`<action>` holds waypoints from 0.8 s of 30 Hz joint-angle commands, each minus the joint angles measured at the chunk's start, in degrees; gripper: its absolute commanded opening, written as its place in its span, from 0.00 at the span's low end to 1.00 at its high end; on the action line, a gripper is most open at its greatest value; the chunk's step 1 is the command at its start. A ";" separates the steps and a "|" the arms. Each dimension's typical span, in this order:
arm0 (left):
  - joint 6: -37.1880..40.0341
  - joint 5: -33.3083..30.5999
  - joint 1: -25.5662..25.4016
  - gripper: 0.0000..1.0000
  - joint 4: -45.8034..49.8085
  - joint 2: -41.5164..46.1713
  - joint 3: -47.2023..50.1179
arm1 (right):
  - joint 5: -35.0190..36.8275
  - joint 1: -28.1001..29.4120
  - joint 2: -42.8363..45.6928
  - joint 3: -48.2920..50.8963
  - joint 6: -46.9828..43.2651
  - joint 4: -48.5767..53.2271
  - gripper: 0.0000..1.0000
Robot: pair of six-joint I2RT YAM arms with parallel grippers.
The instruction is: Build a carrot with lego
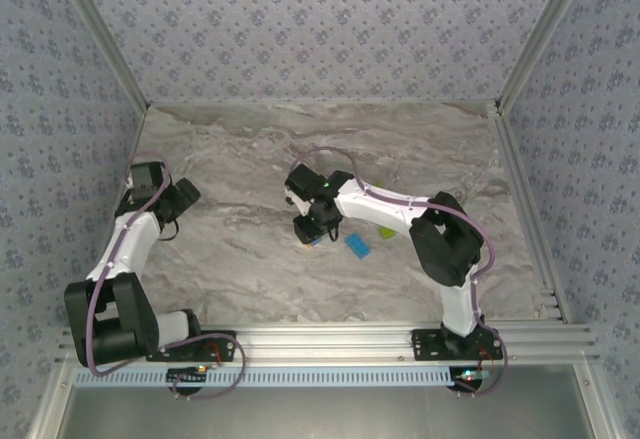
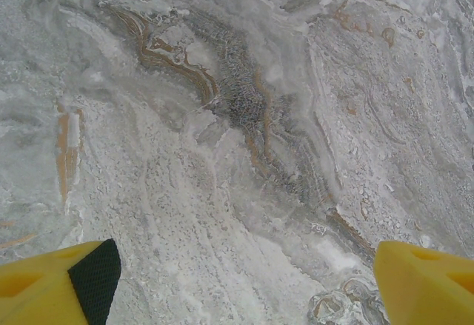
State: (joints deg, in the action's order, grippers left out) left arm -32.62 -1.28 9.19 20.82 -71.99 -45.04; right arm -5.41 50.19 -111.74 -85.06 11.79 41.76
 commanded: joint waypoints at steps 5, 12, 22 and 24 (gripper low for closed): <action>0.71 0.51 -0.64 0.90 -0.34 0.89 -0.29 | 0.31 0.68 -2.33 -0.11 -0.01 0.17 0.34; 0.73 0.47 -0.67 0.90 -0.37 0.84 -0.29 | 1.20 1.13 -2.91 -0.37 0.07 0.52 0.34; 0.76 0.58 -0.69 0.90 -0.43 0.61 -0.31 | 5.03 2.58 -5.95 -1.06 -0.17 2.95 0.35; 0.72 0.54 -0.71 0.90 -0.48 0.63 -0.32 | 5.41 3.02 -6.87 -1.08 -0.19 3.57 0.34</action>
State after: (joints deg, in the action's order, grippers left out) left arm -32.60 -1.26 8.86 20.80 -71.99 -45.04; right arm -1.37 52.14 -113.60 -86.94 11.62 42.61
